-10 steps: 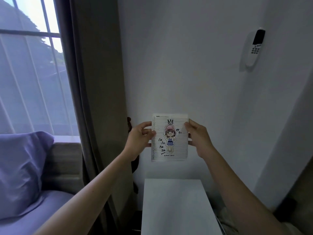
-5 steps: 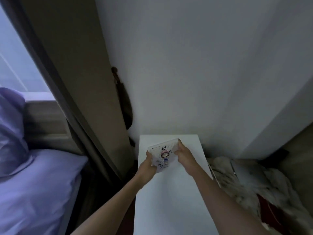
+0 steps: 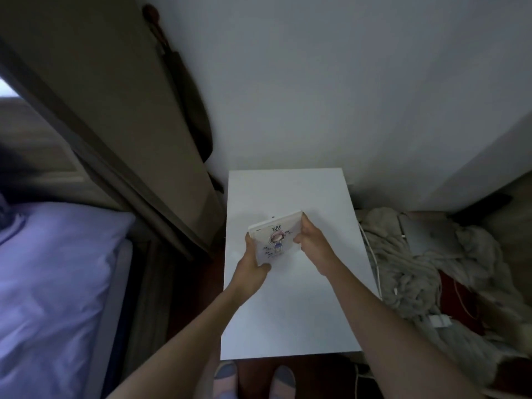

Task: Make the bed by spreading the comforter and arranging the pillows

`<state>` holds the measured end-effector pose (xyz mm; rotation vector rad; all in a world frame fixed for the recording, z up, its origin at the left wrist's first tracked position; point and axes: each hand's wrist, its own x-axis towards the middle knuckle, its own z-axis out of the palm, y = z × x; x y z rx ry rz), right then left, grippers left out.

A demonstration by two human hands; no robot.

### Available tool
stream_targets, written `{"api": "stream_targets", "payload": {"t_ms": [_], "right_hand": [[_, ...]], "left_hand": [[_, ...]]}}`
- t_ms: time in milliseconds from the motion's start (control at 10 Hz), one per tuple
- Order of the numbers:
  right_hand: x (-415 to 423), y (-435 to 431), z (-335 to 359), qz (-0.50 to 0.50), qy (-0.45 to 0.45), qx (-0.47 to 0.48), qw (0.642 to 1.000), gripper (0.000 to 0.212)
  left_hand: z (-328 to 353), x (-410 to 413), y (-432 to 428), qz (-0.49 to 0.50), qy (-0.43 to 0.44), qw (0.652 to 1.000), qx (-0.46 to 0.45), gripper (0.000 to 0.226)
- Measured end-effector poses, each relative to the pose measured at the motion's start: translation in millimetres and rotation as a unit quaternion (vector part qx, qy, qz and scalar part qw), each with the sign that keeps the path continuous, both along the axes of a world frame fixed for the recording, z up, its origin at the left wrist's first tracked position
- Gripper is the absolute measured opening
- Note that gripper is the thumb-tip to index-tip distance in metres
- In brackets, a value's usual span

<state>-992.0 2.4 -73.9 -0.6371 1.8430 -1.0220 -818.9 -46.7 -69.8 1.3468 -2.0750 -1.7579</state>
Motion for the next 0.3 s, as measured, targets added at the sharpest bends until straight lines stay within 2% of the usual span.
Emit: {"api": "stream_targets", "payload": {"t_ms": [100,200,300], "right_hand": [[-6,-4,-14,0.015,0.010,-0.002,1.000,0.075],[0,-2,7,0.014,0.039,0.019,0.999,0.070],[-3,5,26,0.038,0.108,0.098,0.989,0.067]], "left_hand": [[5,-3,2,0.003,-0.008,1.000,-0.017,0.081],[13,-2,2,-0.011,-0.016,1.000,-0.015,0.081],[23,6,-5,0.031,-0.047,0.997,-0.056,0.084]]}}
